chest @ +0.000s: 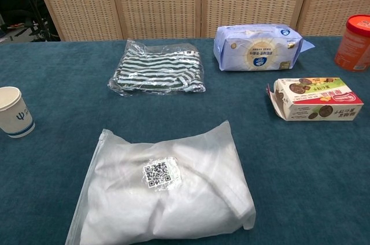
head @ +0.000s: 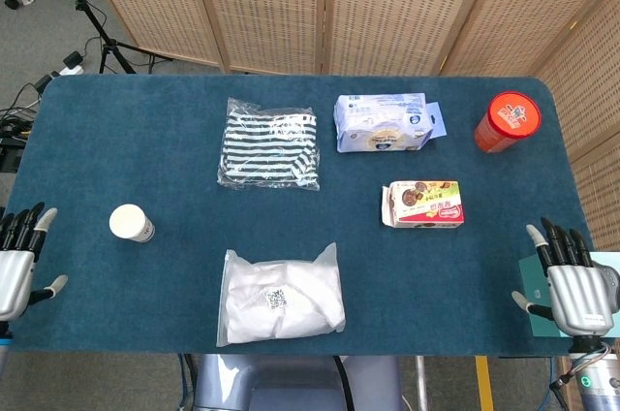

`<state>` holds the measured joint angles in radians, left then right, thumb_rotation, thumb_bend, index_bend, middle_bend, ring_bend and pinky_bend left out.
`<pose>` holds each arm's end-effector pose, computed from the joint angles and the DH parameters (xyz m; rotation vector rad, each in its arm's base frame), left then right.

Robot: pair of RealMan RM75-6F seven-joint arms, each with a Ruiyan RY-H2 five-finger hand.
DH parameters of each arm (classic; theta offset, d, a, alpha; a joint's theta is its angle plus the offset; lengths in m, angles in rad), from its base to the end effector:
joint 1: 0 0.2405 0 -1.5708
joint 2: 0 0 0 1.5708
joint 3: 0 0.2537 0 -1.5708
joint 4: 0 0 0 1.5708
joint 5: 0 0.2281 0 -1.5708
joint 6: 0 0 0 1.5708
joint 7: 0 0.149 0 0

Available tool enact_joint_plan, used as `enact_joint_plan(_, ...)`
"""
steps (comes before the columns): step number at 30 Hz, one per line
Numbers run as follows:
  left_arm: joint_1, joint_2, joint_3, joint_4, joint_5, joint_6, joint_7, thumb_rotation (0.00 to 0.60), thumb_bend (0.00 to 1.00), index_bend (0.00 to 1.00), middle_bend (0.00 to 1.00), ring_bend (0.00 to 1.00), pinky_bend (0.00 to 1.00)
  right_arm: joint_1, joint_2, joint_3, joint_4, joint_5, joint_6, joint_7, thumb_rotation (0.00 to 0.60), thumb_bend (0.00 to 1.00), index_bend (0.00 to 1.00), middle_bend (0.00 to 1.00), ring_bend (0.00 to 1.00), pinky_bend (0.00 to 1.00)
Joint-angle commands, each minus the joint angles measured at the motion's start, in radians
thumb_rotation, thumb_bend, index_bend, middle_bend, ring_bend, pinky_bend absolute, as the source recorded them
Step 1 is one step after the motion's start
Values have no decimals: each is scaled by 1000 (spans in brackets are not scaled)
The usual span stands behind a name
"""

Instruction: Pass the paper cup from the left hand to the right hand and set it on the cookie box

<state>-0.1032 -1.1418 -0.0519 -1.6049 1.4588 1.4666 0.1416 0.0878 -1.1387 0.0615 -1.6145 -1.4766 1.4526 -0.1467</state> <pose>-0.3182 0.1935 0.1348 -1.4102 -0.8271 -0.7960 -0.3168 -0.1907 0.1333 1.4207 -0.8334 0.7930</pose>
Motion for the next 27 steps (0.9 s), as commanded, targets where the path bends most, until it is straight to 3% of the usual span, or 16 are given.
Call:
enact_joint_plan(1,1,-1,-3,-2,-4,3,-1,600,160,0,0,0,0,2,-1,-2,3,2,-7,-1,600,75,0,0,0,0)
enact_joint_plan(16,-9,0,-33,-22,-80,-29,7,600,157,0,0,0,0,3,-3,-3,4,6,-12,4,600,75,0,0,0,0)
enact_joint_plan(21,-52,31,-68,-36,-142,-105,10,600,157,0,0,0,0,6,0,-5,5,5,-21,8,600,80,0,0,0,0)
enact_joint_plan(27,-142,113,-101,-63,-195,-304,-110,600,157,0,0,0,0,9,0,-9,6,-2,-24,12,600,73,0,0,0,0)
